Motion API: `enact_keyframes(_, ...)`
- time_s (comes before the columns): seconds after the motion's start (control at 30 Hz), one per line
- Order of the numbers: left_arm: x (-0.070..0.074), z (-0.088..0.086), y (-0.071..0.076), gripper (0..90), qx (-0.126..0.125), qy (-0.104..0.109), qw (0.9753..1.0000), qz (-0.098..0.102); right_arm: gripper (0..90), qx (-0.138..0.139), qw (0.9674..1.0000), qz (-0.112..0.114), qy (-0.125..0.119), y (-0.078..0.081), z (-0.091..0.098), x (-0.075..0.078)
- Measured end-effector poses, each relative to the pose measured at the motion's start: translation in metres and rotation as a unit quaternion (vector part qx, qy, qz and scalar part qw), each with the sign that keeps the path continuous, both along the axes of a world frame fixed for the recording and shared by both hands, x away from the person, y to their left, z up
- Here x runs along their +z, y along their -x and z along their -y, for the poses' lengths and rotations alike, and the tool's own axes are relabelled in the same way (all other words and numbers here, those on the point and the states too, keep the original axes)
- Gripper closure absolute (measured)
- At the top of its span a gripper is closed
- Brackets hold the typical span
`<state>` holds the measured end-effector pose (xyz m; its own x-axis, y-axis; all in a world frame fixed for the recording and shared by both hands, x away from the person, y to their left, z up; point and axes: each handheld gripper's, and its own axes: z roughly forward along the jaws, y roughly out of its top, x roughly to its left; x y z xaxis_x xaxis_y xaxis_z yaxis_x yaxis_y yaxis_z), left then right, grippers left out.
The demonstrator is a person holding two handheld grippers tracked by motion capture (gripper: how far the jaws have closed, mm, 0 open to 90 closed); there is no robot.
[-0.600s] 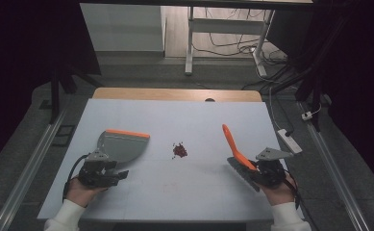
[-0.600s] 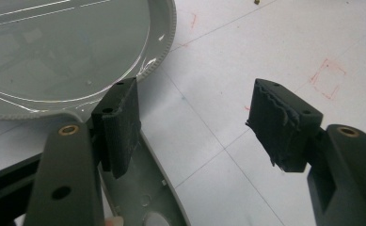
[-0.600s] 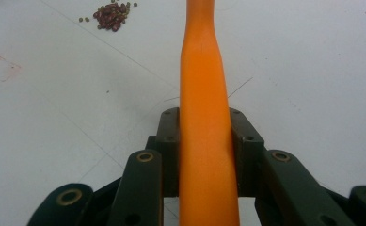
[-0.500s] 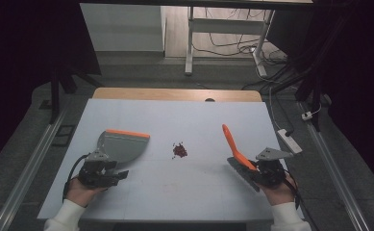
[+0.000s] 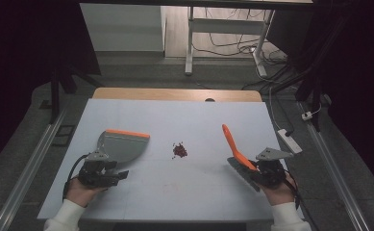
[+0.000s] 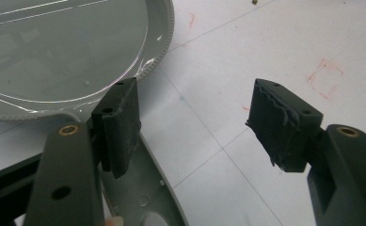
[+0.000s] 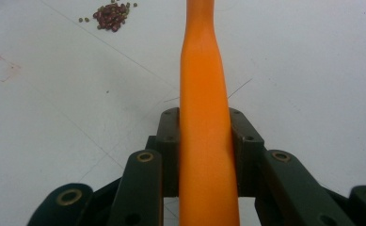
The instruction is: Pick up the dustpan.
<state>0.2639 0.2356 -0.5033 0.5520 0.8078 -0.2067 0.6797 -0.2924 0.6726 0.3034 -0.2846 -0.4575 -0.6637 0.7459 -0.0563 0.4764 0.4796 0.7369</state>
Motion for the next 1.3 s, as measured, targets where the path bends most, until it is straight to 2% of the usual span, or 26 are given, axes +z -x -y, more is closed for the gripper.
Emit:
enact_keyframes(0.33, 0.006, 0.003, 0.000, 35.1, -0.005, -0.002, 1.0000, 0.004, 70.1, 0.000, 1.0000, 0.002, 0.000, 0.000, 0.000, 0.001)
enact_keyframes(0.53, 0.017, 0.000, 0.002, 34.2, -0.002, 0.005, 1.0000, 0.003, 70.2, 0.000, 1.0000, 0.003, -0.001, 0.000, 0.001, 0.001)
enact_keyframes(0.57, 0.019, 0.000, 0.002, 34.0, 0.002, 0.005, 1.0000, 0.001, 70.1, 0.000, 1.0000, 0.002, -0.001, 0.000, 0.001, 0.001)
enact_keyframes(0.6, 0.023, -0.001, 0.003, 33.5, 0.009, 0.006, 0.9999, -0.009, 70.2, 0.000, 1.0000, 0.002, 0.000, 0.000, 0.000, 0.001)
enact_keyframes(0.73, 0.028, -0.002, 0.004, 32.9, 0.016, -0.001, 0.9997, -0.019, 70.1, 0.000, 1.0000, 0.002, -0.001, 0.000, 0.000, 0.001)
enact_keyframes(0.8, 0.030, -0.002, 0.005, 31.0, 0.033, -0.005, 0.9990, -0.031, 70.1, 0.001, 1.0000, 0.001, -0.001, 0.000, 0.000, 0.001)
enact_keyframes(0.97, 0.028, -0.008, 0.003, 28.8, 0.079, -0.003, 0.9952, -0.058, 70.1, 0.001, 1.0000, 0.002, -0.005, 0.001, 0.000, 0.002)
enact_keyframes(1.03, 0.027, -0.008, 0.001, 28.3, 0.096, -0.011, 0.9928, -0.072, 70.1, 0.002, 1.0000, 0.001, -0.007, 0.001, 0.001, 0.002)
enact_keyframes(1.17, 0.027, -0.005, -0.003, 28.0, 0.098, -0.014, 0.9919, -0.080, 70.1, 0.004, 0.9999, 0.001, -0.011, 0.001, 0.001, 0.002)
enact_keyframes(1.3, 0.032, -0.003, -0.008, 27.5, 0.099, -0.021, 0.9912, -0.085, 70.1, 0.007, 0.9998, 0.003, -0.016, 0.001, 0.001, 0.003)
